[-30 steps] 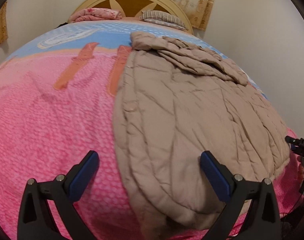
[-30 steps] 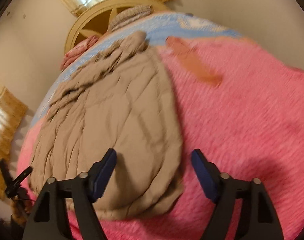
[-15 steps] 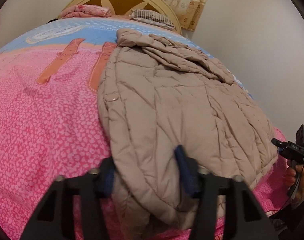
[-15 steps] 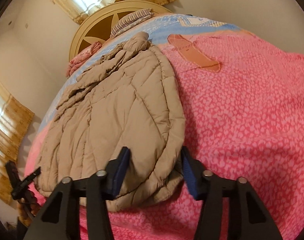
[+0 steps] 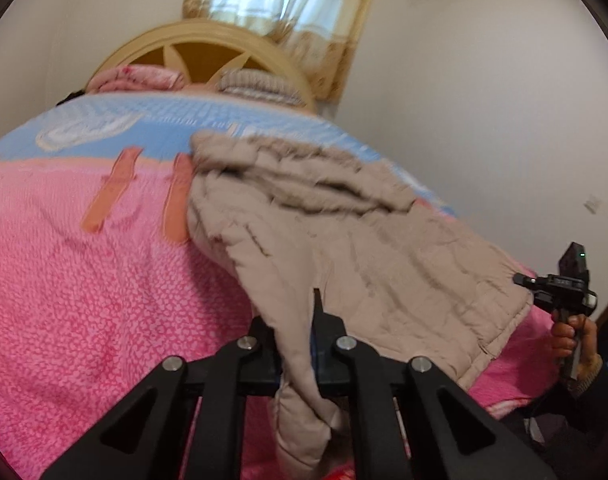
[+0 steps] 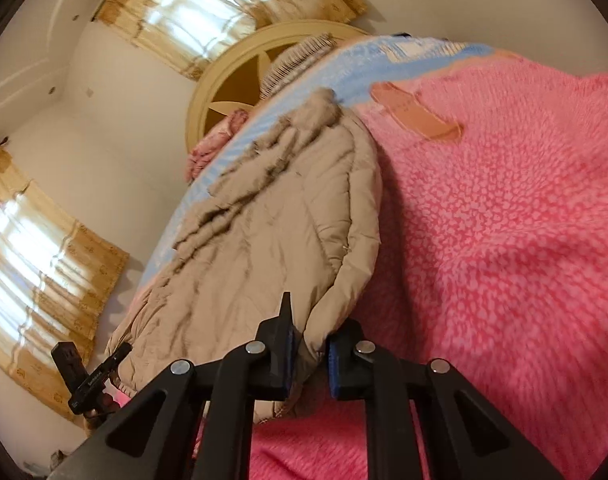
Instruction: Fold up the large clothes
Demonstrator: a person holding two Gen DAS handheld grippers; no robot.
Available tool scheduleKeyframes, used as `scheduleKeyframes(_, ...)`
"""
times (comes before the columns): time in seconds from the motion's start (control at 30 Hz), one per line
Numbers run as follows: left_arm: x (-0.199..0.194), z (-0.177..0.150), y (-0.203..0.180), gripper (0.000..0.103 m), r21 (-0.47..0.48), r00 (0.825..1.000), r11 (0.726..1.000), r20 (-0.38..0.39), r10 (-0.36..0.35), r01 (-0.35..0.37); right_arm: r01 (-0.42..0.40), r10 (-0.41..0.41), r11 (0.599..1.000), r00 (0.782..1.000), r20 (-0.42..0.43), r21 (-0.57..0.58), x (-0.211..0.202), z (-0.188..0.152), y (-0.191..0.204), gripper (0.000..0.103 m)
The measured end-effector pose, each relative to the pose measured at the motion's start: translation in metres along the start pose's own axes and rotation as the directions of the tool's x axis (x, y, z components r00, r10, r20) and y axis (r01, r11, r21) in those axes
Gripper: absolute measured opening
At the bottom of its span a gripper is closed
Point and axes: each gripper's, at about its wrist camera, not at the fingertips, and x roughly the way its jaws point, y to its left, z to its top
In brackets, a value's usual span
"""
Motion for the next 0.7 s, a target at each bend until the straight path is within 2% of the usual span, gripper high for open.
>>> scheduleKeyframes(0.13, -0.039, 0.007, -0.009, 0.009, -0.016, 0.995, 0.997, 0.063, -0.080, 0.081, -0.072, 0.072, 0.997, 0.995, 0.063, 0.004, -0.043, 0.001, 0.017, 0.011)
scheduleKeyframes(0.2, -0.061, 0.016, -0.014, 0.009, -0.018, 0.986, 0.992, 0.109, -0.123, 0.126, -0.102, 0.103, 0.995, 0.989, 0.107, -0.018, -0.067, 0.005, 0.032, 0.011)
scheduleKeyframes(0.37, -0.084, 0.050, -0.022, 0.009, 0.005, 0.962, 0.981, 0.197, -0.189, 0.192, -0.147, 0.173, 0.981, 0.958, 0.228, -0.126, -0.112, 0.030, 0.079, 0.010)
scheduleKeyframes(0.47, -0.065, 0.078, -0.014, 0.009, 0.013, 0.958, 0.980, 0.205, -0.199, 0.201, -0.157, 0.198, 0.974, 0.939, 0.280, -0.162, -0.106, 0.058, 0.093, 0.010)
scheduleKeyframes(0.57, -0.040, 0.106, 0.001, 0.009, -0.009, 0.956, 0.977, 0.208, -0.206, 0.212, -0.186, 0.224, 0.971, 0.929, 0.293, -0.152, -0.083, 0.091, 0.102, 0.009)
scheduleKeyframes(0.63, -0.018, 0.128, 0.018, 0.009, -0.045, 0.954, 0.970, 0.197, -0.226, 0.239, -0.163, 0.207, 0.973, 0.931, 0.301, -0.164, -0.061, 0.114, 0.113, 0.009)
scheduleKeyframes(0.7, 0.002, 0.147, 0.028, 0.009, -0.053, 0.957, 0.972, 0.196, -0.214, 0.228, -0.148, 0.193, 0.975, 0.933, 0.304, -0.165, -0.038, 0.134, 0.119, 0.009)
